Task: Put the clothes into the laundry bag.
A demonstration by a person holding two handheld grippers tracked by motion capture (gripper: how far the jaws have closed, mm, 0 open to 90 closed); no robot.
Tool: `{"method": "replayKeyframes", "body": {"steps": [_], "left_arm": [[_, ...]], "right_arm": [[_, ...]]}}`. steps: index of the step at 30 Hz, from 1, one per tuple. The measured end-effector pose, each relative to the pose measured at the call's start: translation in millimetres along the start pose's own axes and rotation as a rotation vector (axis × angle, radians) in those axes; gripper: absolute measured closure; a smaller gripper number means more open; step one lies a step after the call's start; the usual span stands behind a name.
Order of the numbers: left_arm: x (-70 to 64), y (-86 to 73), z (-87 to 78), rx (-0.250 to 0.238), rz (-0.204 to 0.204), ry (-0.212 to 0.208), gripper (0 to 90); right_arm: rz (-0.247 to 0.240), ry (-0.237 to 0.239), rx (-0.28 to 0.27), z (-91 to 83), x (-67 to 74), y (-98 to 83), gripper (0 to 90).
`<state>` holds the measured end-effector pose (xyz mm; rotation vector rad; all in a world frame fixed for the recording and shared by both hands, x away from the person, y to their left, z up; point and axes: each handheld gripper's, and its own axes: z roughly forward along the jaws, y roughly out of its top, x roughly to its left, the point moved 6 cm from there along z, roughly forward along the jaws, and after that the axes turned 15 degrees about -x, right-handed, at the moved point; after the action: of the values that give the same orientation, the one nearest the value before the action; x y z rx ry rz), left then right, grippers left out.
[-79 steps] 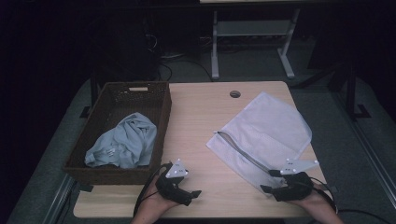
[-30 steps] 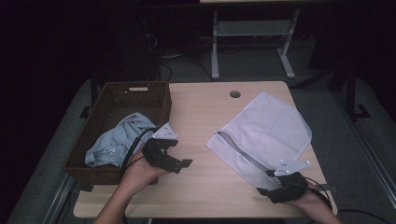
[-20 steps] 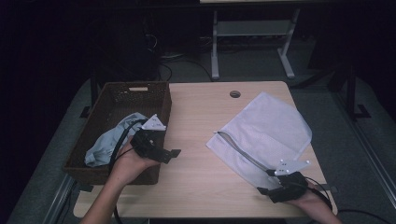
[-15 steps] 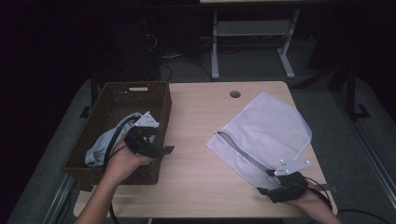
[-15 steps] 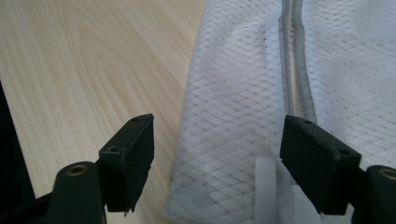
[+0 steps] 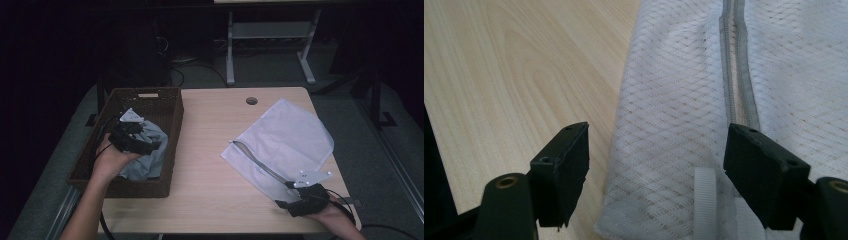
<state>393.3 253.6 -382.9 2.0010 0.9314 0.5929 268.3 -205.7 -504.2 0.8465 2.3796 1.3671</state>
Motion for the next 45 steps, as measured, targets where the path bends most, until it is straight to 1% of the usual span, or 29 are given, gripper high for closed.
{"method": "replayKeyframes", "body": {"steps": [1, 2, 3, 4, 6, 7, 8, 9, 11, 12, 14, 15, 17, 19, 21, 23, 27, 28, 31, 35, 36, 37, 38, 39, 40, 42, 43, 44, 45], "left_arm": [[0.0, 0.0, 0.0, 0.0, 0.0, 0.0, 10.7], [11.5, -4.0, 2.6, 0.004, -0.009, 0.024, 10.6], [11.5, -4.0, 2.6, 0.004, -0.009, 0.024, 10.5], [22.4, -8.1, 5.2, 0.006, -0.022, 0.049, 10.4], [32.6, -12.2, 7.9, 0.005, -0.033, 0.068, 10.3], [32.6, -12.2, 7.9, 0.005, -0.033, 0.068, 10.3], [42.3, -17.6, 11.2, 0.017, -0.043, 0.085, 10.3], [46.7, -20.8, 13.2, 0.025, -0.047, 0.093, 10.2], [50.5, -23.9, 15.0, 0.028, -0.055, 0.099, 10.2], [57.2, -30.8, 18.7, 0.037, -0.073, 0.1, 10.1], [62.8, -38.4, 22.4, 0.055, -0.084, 0.103, 10.0], [62.8, -38.4, 22.4, 0.055, -0.084, 0.103, 10.0], [69.8, -49.9, 27.3, 0.084, -0.099, 0.111, 10.0], [72.1, -56.3, 30.7, 0.1, -0.113, 0.107, 9.9], [71.8, -58.6, 32.2, 0.102, -0.124, 0.101, 9.9], [68.7, -62.7, 37.0, 0.103, -0.15, 0.067, 9.7], [64.0, -61.3, 40.6, 0.1, -0.145, 0.05, 9.7], [60.2, -58.4, 42.9, 0.096, -0.145, 0.033, 9.7], [56.2, -55.9, 45.9, 0.094, -0.147, 0.023, 9.7], [48.8, -53.0, 54.9, 0.109, -0.134, 0.01, 9.6], [44.4, -51.8, 60.1, 0.121, -0.126, -0.001, 9.5], [44.4, -51.8, 60.1, 0.121, -0.126, -0.001, 9.5], [41.3, -53.0, 66.1, 0.14, -0.114, 0.002, 9.4], [41.3, -53.0, 66.1, 0.14, -0.114, 0.002, 9.3], [38.4, -56.6, 72.4, 0.161, -0.112, -0.005, 9.2], [36.2, -61.4, 77.7, 0.196, -0.096, -0.004, 9.2], [36.2, -61.4, 77.7, 0.196, -0.096, -0.004, 9.1], [33.1, -66.3, 82.1, 0.233, -0.077, -0.009, 9.2], [32.1, -69.5, 84.0, 0.253, -0.066, -0.008, 9.2]], "right_arm": [[0.001, -0.001, -0.001, -0.1, -0.1, 0.1, 25.4], [0.001, -0.002, -0.002, -0.1, -0.3, 0.2, 25.4], [0.002, -0.002, -0.002, -0.1, -0.5, 0.2, 25.4], [0.003, -0.002, -0.001, 0.0, -0.5, 0.2, 25.4], [0.003, -0.002, 0.001, 0.2, -0.4, 0.0, 25.4], [0.004, -0.001, 0.0, 0.3, -0.3, -0.1, 25.4], [0.003, 0.0, 0.001, 0.3, -0.2, -0.3, 25.4], [0.001, 0.0, 0.003, 0.2, -0.3, -0.6, 25.4], [0.001, -0.001, 0.005, 0.0, -0.4, -0.8, 25.4], [0.003, -0.003, 0.003, -0.8, -0.9, -0.8, 25.4], [0.004, -0.006, 0.0, -1.3, -1.3, -0.7, 25.4], [0.004, -0.006, 0.0, -1.3, -1.3, -0.7, 25.4], [0.002, -0.005, 0.002, -1.0, -1.8, -0.6, 25.4], [0.004, -0.004, 0.002, -0.7, -1.1, -0.5, 25.4], [0.002, -0.002, 0.002, -0.6, -0.9, -0.6, 25.4], [0.001, -0.003, 0.003, -0.8, -0.8, -0.6, 25.4], [0.0, -0.003, 0.003, -0.5, -1.0, -0.5, 25.4], [-0.002, -0.002, 0.001, -0.2, -0.9, -0.4, 25.4], [-0.002, -0.001, 0.002, 0.1, -0.4, -0.2, 25.4], [-0.004, -0.002, 0.004, 0.4, -0.3, 0.0, 25.4], [-0.004, -0.001, 0.004, 0.5, 0.1, 0.1, 25.4], [-0.004, -0.001, 0.004, 0.5, 0.1, 0.1, 25.4], [-0.006, 0.0, 0.006, 0.5, 0.0, -0.1, 25.4], [-0.006, 0.0, 0.006, 0.5, 0.0, -0.1, 25.4], [-0.007, 0.0, 0.006, 0.3, -0.1, -0.2, 25.4], [-0.007, 0.0, 0.006, 0.4, -0.3, -0.2, 25.4], [-0.007, 0.0, 0.006, 0.4, -0.3, -0.2, 25.4], [-0.008, 0.001, 0.009, 0.7, -0.3, -0.5, 25.4], [-0.011, 0.003, 0.009, 1.1, -0.3, -0.5, 25.4]]}}
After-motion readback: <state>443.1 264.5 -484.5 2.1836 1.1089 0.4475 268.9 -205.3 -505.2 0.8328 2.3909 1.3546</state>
